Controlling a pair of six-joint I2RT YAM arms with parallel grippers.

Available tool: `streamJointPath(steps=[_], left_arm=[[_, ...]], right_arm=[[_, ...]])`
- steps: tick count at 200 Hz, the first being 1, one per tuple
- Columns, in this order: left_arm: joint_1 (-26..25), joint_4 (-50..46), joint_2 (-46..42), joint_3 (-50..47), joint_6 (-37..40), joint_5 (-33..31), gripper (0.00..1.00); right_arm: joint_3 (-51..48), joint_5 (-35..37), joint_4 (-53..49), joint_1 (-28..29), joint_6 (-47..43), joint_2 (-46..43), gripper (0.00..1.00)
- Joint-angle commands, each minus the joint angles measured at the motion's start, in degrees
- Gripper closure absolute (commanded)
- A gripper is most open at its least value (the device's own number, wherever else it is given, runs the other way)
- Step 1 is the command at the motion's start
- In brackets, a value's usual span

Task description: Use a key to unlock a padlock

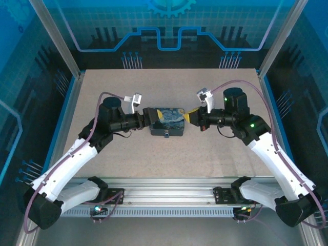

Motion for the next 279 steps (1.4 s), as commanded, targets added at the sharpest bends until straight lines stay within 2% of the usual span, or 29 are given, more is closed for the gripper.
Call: streamJointPath(steps=[1, 18, 50, 87, 130, 171, 279], left_arm=[[-0.36, 10.03, 0.11, -1.00, -4.71, 6.81, 0.22], [-1.25, 14.92, 0.64, -1.69, -5.84, 8.92, 0.21], [-3.03, 20.61, 1.44, -1.88, -6.06, 10.82, 0.12], [-5.22, 25.99, 3.45, -2.63, -6.74, 12.41, 0.11], [-6.57, 42.60, 6.44, -7.71, -15.20, 14.54, 0.12], [-7.24, 42.46, 6.45, -7.67, -15.08, 14.10, 0.13], [-7.16, 38.61, 3.31, -7.45, -12.97, 12.21, 0.29]], right_arm=[[-0.28, -3.24, 1.47, 2.84, -0.65, 0.35, 1.00], [-0.01, -4.37, 2.04, 4.09, 0.30, 1.00, 1.00], [-0.45, -7.30, 5.53, 5.04, 3.61, 1.71, 1.00], [-1.15, -10.14, 10.30, 5.45, 7.38, 2.58, 1.00], [-1.33, -11.61, 12.06, 5.53, 8.37, 3.32, 1.00], [-1.84, -12.04, 13.07, 5.56, 8.80, 3.31, 1.00], [-3.40, -10.73, 9.96, 5.01, 6.95, 0.80, 1.00]])
